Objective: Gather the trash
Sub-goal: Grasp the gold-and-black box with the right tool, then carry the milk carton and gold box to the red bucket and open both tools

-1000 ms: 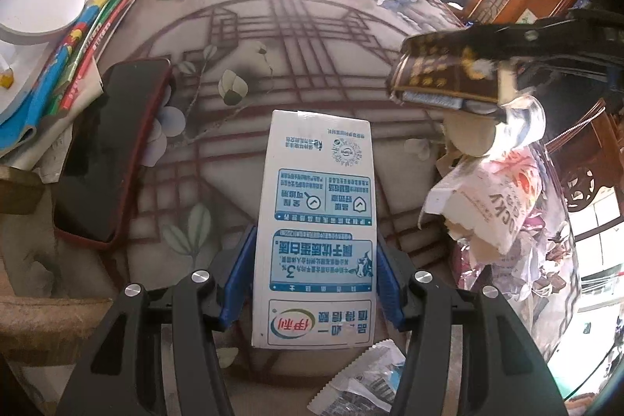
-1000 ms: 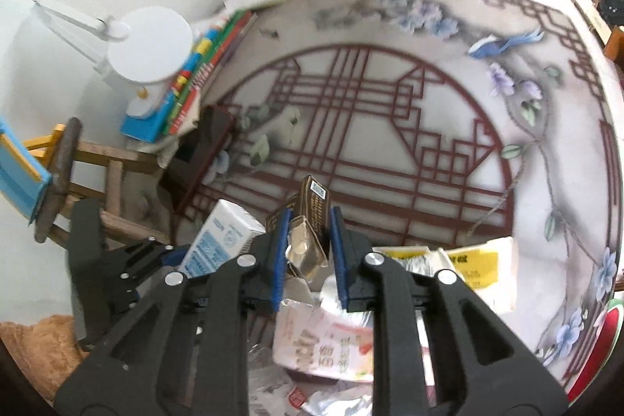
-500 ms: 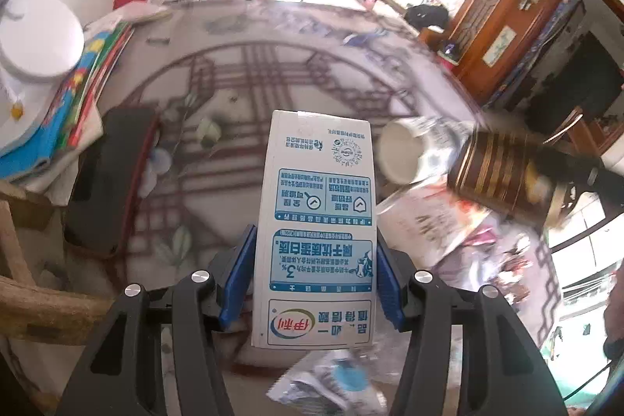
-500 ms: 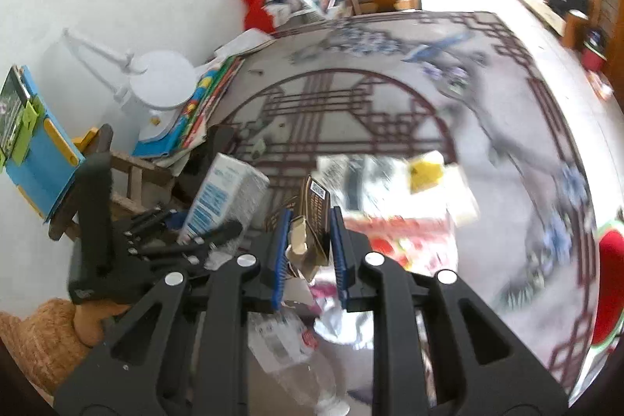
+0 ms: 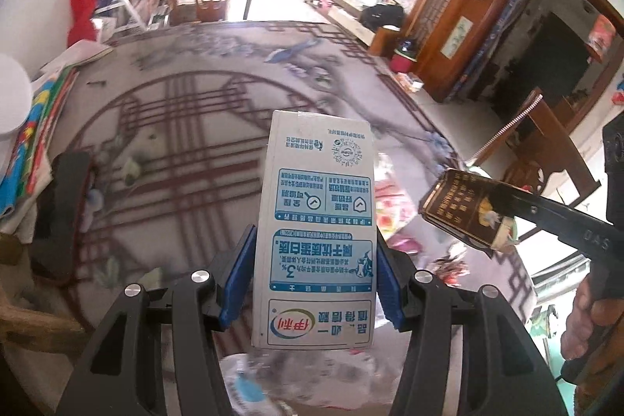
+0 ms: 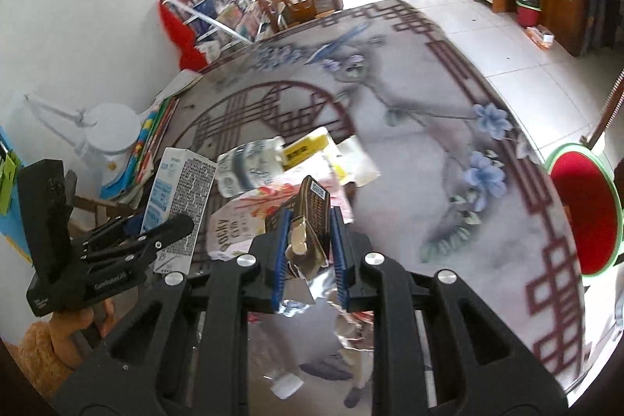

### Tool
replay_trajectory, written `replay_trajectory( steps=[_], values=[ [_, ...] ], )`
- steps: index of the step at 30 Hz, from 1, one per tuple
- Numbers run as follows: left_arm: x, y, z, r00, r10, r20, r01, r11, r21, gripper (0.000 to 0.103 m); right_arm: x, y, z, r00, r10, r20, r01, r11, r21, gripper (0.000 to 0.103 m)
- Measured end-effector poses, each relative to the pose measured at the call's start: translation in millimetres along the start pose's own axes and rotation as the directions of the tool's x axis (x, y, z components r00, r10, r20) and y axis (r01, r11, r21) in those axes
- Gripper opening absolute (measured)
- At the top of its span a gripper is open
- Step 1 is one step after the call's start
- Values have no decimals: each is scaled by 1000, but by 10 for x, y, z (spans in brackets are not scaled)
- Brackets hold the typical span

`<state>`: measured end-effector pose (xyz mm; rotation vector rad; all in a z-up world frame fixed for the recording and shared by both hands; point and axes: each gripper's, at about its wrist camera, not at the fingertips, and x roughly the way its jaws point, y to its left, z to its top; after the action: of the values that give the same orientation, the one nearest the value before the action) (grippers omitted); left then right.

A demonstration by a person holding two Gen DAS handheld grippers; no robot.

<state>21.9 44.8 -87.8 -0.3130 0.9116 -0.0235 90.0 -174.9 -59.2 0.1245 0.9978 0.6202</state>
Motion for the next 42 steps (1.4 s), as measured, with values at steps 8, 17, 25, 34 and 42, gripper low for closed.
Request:
replay_trajectory(
  steps=[8, 17, 25, 34, 42],
  values=[
    [82, -378, -13, 1000, -12, -17, 13, 999, 48, 53, -129, -301, -32, 1000, -11, 18, 10, 1000, 27, 20],
    [231, -770, 38, 1000, 11, -27, -9, 999, 52, 53, -236, -731, 42, 1000, 1, 20, -2, 999, 38, 20],
    [411, -1256, 140, 999, 16, -29, -13, 997, 72, 53, -377, -1237, 136, 1000, 7, 30, -8, 998, 57, 20],
    [633, -1978, 281, 999, -25, -33, 29, 989, 148, 53, -654, -1954, 123, 998, -44, 53, 36, 991, 131, 20],
    [932, -2722, 305, 992, -99, -83, 116, 965, 237, 53, -987, -2671, -53, 990, -119, 74, 98, 966, 239, 20]
  ],
)
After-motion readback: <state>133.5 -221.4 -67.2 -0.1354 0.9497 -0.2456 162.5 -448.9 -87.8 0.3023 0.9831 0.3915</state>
